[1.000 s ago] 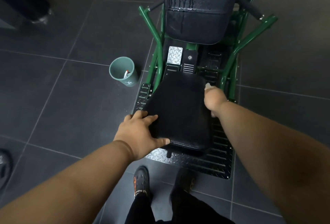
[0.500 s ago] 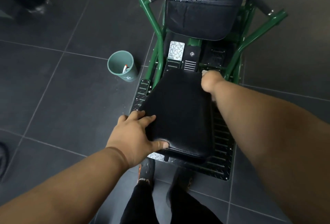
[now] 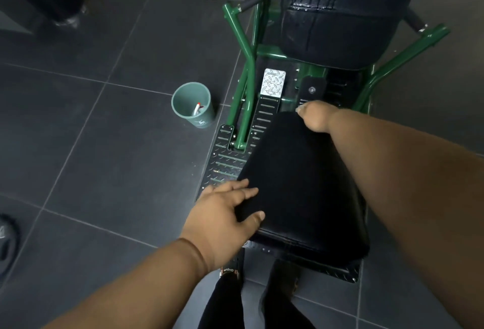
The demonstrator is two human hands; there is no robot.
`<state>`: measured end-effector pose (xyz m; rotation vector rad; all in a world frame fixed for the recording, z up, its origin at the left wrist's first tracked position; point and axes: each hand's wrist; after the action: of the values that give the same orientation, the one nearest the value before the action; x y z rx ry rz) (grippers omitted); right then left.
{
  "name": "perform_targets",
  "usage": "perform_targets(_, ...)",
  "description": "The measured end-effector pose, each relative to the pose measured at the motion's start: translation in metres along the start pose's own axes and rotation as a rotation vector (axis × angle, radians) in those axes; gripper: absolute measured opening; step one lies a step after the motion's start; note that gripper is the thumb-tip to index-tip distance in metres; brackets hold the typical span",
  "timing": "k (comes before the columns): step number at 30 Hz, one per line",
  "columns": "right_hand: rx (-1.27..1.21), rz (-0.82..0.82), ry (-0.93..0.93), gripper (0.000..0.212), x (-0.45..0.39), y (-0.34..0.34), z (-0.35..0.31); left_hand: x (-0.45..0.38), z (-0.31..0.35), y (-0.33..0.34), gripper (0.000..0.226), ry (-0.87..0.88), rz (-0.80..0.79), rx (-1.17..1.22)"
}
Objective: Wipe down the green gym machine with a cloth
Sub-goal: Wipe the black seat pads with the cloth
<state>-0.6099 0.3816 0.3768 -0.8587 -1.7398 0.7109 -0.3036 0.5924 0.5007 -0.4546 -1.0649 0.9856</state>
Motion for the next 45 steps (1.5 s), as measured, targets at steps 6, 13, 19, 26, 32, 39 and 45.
perform_targets(6,0.122,-0.062,-0.095,0.031,-0.029,0.000,-0.079,-0.010,-0.025,0.003,0.044,-0.080,-0.097,0.552)
perform_targets(13,0.332,-0.057,-0.240,0.028,0.007,0.005,-0.124,-0.015,-0.040,0.011,0.040,-0.257,-0.028,0.908)
perform_targets(19,0.219,-0.146,-0.482,0.047,0.067,0.031,-0.160,-0.021,-0.060,0.001,0.039,-0.319,0.046,0.880)
perform_targets(26,0.231,-0.072,-0.643,0.050,0.143,0.052,-0.222,-0.007,-0.073,-0.004,0.030,-0.383,-0.001,0.774)
perform_targets(32,0.153,0.004,-0.595,0.056,0.173,0.062,-0.239,-0.005,-0.074,-0.006,0.022,-0.393,-0.115,0.802)
perform_targets(39,0.071,-0.058,-0.176,0.059,0.153,0.056,-0.258,-0.014,-0.083,-0.006,0.031,-0.413,-0.054,0.803)
perform_targets(45,0.378,0.001,-0.235,0.038,0.178,0.076,-0.261,-0.008,-0.092,-0.011,0.031,-0.496,-0.032,0.921)
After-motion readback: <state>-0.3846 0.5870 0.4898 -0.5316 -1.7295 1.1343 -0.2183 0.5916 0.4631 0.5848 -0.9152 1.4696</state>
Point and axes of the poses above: each hand's wrist, its own x-axis away from the middle knuckle, its own y-axis out of the palm, z = x × y, and after that the axes turned 9 degrees about -y, right-handed
